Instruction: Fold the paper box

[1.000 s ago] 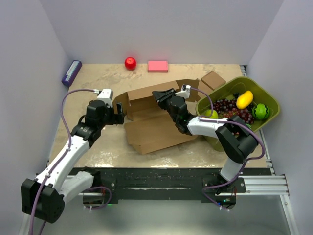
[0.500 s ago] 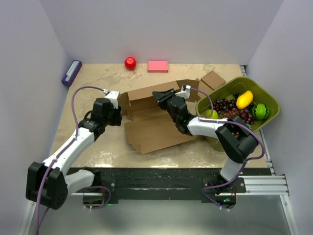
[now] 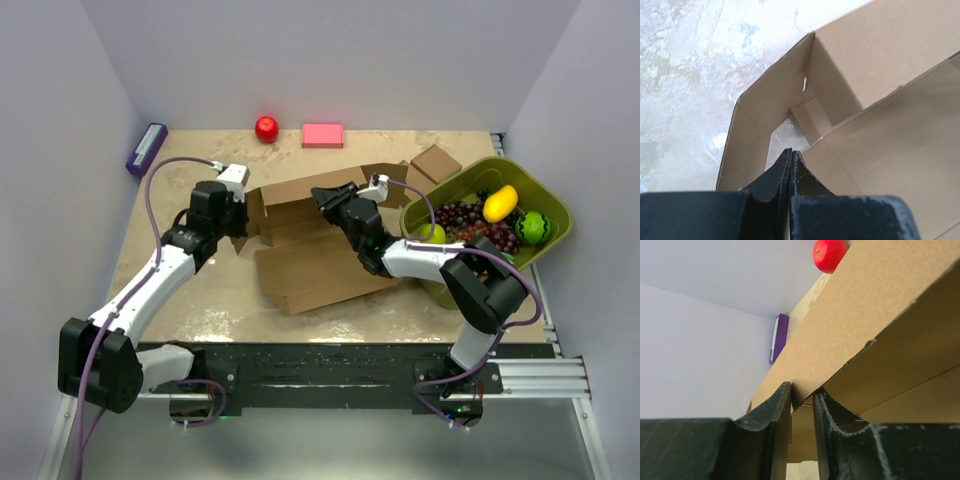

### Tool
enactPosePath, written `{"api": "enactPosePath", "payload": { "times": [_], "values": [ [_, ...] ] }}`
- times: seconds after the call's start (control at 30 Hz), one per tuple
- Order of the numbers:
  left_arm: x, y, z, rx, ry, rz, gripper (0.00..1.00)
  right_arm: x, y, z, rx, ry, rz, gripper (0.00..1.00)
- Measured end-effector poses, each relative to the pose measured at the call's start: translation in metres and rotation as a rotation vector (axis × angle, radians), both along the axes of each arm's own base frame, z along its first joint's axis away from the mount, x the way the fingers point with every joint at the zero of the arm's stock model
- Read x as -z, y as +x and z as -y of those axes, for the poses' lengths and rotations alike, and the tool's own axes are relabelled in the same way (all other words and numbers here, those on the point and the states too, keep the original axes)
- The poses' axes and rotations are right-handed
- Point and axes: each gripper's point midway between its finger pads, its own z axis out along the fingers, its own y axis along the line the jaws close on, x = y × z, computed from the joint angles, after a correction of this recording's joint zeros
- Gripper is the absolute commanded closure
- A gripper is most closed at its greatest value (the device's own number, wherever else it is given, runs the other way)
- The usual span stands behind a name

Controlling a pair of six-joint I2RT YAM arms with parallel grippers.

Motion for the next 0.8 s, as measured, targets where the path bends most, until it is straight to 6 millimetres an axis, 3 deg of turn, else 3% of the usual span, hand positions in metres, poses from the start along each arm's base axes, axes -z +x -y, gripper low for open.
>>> {"api": "enactPosePath", "payload": {
  "times": [0.17,0.33,0.37,0.47,0.57,0.67,0.8],
  "values": [
    [-0.01,0.005,0.008,0.01,-0.045,0.01,1.0,0.001,-0.003,-0.002,0.013,-0.031,0.013,0.74],
    [-0.01,0.002,0.008,0.028,-0.03,0.006,0.63,0.001,-0.007,0.002,0.028,-0.045,0.018,0.74],
    [-0.011,0.001,0.006,0.03,-0.016,0.01,0.5,0.001,-0.008,0.003,0.03,-0.048,0.018,0.74],
    [-0.023,-0.002,-0.003,0.012,0.018,0.051,0.27,0.001,-0.01,0.005,0.037,-0.054,0.017,0.74],
    [-0.045,-0.006,-0.012,-0.009,0.028,0.131,0.19,0.0,-0.011,0.005,0.037,-0.057,0.016,0.74],
    [-0.059,-0.01,-0.021,-0.038,0.031,0.194,0.18,0.0,-0.012,0.006,0.039,-0.061,0.015,0.73],
    [-0.042,-0.009,-0.032,-0.071,0.053,0.161,0.23,0.001,-0.014,0.008,0.038,-0.063,0.013,0.73]
  ]
}}
